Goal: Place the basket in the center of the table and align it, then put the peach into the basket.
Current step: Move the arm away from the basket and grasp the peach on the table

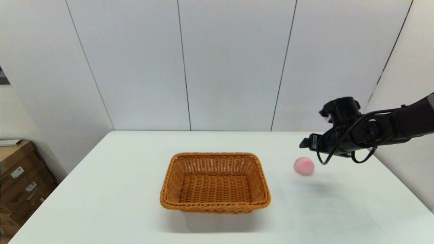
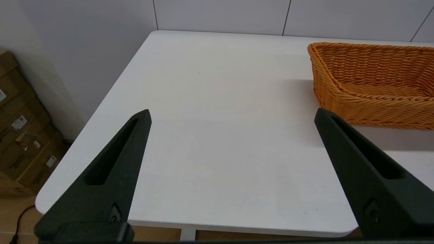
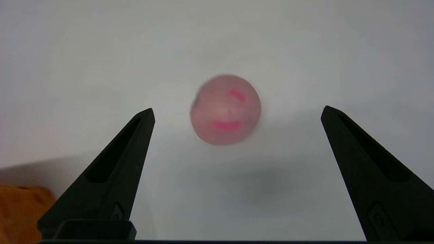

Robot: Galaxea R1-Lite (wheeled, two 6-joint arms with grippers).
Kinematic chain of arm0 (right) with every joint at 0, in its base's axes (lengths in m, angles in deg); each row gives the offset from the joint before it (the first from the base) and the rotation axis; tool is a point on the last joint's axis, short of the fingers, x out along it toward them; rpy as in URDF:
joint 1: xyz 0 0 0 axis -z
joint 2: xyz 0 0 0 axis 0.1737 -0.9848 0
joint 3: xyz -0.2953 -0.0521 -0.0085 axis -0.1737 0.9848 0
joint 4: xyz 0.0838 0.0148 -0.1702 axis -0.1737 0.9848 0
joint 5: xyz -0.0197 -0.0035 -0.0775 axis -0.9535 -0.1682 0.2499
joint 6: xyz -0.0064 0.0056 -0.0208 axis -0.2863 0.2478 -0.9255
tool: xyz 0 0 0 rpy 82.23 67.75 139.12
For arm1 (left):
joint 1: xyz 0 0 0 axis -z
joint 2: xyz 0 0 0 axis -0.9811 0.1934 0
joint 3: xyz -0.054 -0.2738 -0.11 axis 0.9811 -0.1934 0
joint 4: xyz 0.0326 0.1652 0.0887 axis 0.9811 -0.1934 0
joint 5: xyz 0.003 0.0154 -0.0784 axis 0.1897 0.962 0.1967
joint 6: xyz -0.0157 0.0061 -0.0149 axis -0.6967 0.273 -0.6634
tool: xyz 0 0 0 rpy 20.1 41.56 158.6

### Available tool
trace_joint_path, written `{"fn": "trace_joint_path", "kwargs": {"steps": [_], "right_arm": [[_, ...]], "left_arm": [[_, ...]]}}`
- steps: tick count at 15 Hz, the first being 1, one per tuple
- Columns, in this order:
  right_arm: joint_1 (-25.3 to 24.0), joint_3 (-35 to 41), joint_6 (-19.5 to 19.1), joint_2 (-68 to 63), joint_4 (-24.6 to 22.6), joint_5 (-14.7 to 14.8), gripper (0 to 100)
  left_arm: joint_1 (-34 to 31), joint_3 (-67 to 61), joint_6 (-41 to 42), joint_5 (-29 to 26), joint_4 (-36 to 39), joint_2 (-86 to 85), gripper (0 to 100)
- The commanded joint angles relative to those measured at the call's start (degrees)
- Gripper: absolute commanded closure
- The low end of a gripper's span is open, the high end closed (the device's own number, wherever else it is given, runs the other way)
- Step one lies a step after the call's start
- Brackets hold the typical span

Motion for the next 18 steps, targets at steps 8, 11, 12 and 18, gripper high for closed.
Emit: {"fn": "trace_joint_path", "kwargs": {"steps": [8,11,12,18], "right_arm": [[-1.42,-7.52,-0.67,-12.27,2.60,0.43,0],[-0.98,-10.07,-0.40,-15.87,2.60,0.52,0],[-1.07,-10.16,-0.49,-15.96,2.77,0.52,100],[-0.72,-11.48,-0.05,-16.22,3.39,1.40,100]], "left_arm": [[0.00,0.02,-0.03,0.02,-0.03,-0.01,0],[0.00,0.02,-0.03,0.02,-0.03,-0.01,0],[0.00,0.02,-0.03,0.02,-0.03,-0.01,0],[0.00,0.02,-0.03,0.02,-0.03,-0.01,0]]}}
